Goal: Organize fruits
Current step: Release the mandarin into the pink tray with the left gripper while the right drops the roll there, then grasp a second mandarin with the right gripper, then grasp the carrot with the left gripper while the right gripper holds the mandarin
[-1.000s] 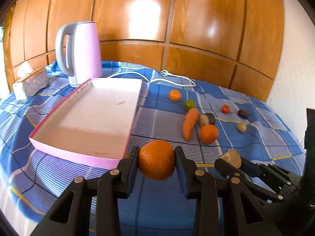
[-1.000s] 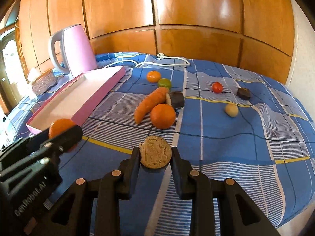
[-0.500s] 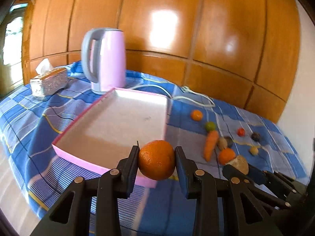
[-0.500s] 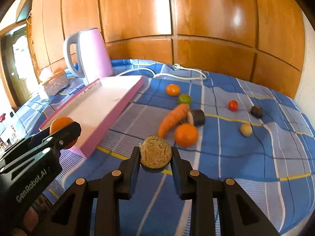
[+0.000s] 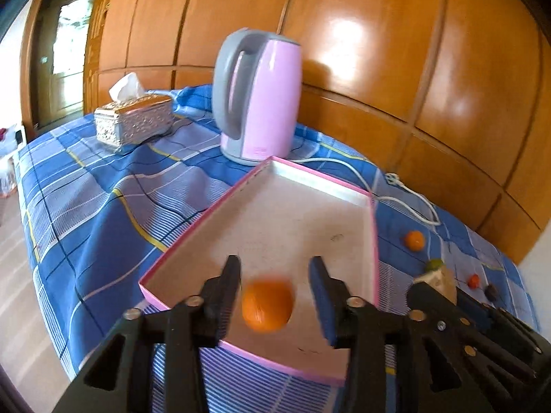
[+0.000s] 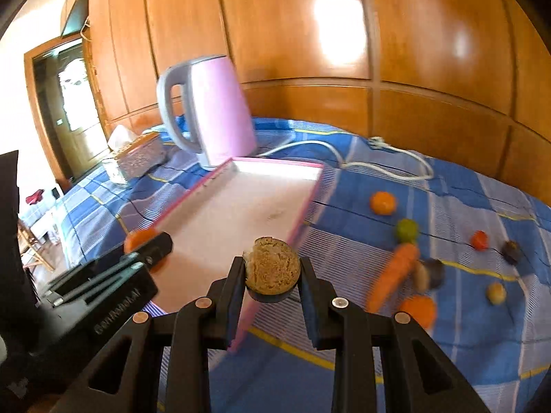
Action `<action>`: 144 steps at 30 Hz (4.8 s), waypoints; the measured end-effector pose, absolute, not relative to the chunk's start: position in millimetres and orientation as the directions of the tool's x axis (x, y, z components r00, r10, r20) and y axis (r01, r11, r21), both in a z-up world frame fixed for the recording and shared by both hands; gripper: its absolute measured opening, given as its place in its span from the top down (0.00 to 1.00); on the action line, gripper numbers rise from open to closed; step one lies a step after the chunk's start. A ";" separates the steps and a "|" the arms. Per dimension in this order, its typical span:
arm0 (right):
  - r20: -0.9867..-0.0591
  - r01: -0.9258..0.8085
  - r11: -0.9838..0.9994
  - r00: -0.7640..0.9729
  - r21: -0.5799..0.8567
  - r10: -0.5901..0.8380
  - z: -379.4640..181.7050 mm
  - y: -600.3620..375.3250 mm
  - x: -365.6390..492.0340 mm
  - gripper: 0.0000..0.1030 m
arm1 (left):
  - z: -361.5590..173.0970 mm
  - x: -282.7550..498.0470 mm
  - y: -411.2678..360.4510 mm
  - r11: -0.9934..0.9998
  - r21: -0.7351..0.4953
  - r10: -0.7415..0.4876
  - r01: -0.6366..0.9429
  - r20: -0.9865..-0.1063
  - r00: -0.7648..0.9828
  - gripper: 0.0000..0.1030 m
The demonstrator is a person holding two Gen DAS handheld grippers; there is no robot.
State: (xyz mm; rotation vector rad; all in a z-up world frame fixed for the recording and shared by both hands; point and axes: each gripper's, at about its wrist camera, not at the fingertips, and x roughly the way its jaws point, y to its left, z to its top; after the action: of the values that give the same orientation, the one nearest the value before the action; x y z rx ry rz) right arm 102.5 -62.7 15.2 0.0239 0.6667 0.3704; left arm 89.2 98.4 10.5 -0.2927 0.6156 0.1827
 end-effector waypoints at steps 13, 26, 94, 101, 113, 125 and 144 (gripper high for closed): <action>-0.631 -0.353 0.922 0.682 0.158 0.369 3.4 -53.4 116.8 0.65 | 11.1 80.2 110.0 0.916 -0.243 0.131 -0.320 -0.573 0.809 0.31; -0.668 -0.177 0.979 0.717 0.100 0.198 -11.9 -133.1 93.9 0.64 | 15.3 66.4 75.0 0.957 -0.184 0.088 -0.223 -0.549 0.831 0.29; -0.744 0.160 0.948 0.660 0.276 0.105 -56.7 -242.9 113.9 0.61 | -33.7 132.8 -72.4 0.957 -0.077 -0.252 0.281 -0.705 0.664 0.56; -0.742 0.166 0.940 0.660 0.297 0.118 -56.9 -248.9 113.8 0.61 | -38.8 165.3 -93.9 0.941 -0.067 -0.274 0.333 -0.729 0.627 0.56; -0.749 0.150 0.957 0.656 0.248 0.092 -59.2 -245.7 115.9 0.61 | -45.3 202.8 -121.9 0.927 -0.062 -0.280 0.370 -0.771 0.572 0.58; -0.746 0.157 0.957 0.661 0.242 0.080 -59.1 -246.3 116.3 0.61 | -49.3 198.9 -108.3 0.952 -0.090 -0.256 0.294 -0.763 0.593 0.71; -0.742 0.046 0.980 0.660 0.195 0.117 -55.3 -217.8 111.1 0.62 | -51.9 77.3 -65.3 0.973 -0.037 -0.192 0.227 -0.675 0.712 0.73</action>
State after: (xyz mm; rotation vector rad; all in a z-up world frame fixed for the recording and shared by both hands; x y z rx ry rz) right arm 111.1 -217.8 -55.3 0.2036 0.8510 0.0405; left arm 77.3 -65.3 -51.9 0.0496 0.7429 -0.2325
